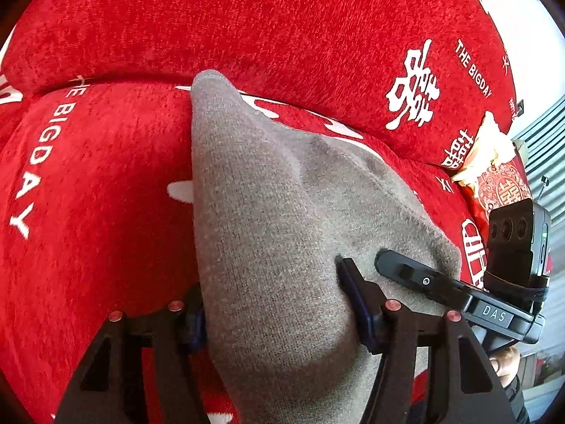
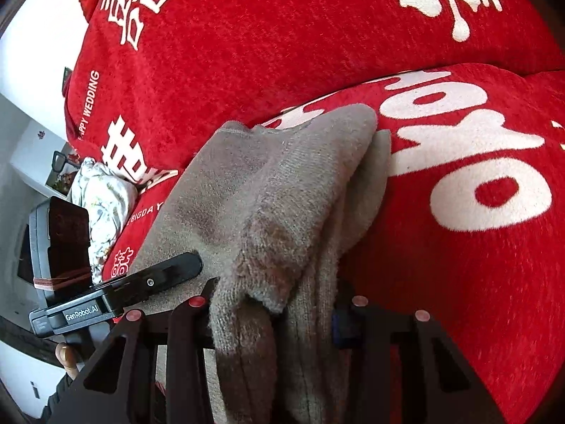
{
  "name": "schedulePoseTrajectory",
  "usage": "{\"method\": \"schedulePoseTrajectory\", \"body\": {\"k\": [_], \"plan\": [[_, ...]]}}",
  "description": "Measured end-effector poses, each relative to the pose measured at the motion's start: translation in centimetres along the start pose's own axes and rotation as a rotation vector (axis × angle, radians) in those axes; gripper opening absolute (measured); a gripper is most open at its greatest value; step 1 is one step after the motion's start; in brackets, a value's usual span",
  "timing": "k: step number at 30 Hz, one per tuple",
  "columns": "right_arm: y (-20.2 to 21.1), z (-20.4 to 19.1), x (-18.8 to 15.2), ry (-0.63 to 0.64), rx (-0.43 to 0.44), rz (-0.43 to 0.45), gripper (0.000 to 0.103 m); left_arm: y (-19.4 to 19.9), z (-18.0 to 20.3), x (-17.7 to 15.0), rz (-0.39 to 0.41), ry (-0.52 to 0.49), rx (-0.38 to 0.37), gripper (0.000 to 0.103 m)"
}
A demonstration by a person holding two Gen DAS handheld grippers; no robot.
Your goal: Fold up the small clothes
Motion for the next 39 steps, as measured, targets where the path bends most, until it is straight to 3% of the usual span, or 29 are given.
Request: {"method": "schedulePoseTrajectory", "body": {"k": [20, 39], "plan": [[0.6, -4.9, -5.7, 0.070, -0.007, -0.009, 0.044, 5.4, -2.4, -6.3, 0.051, 0.011, 0.008, 0.064], [1.2, -7.2, -11.8, 0.103, -0.004, -0.010, 0.044, 8.2, -3.4, -12.7, 0.091, -0.007, 0.031, 0.064]]}}
Point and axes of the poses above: each gripper's, at about its wrist camera, not at the fingertips, and y roughly against the way its jaws point, z to its right, x to its top, the point moved 2 cm from there along -y, roughly the way its jaws point, and after that the axes turned 2 degrees about -x, right-handed, at the moved point
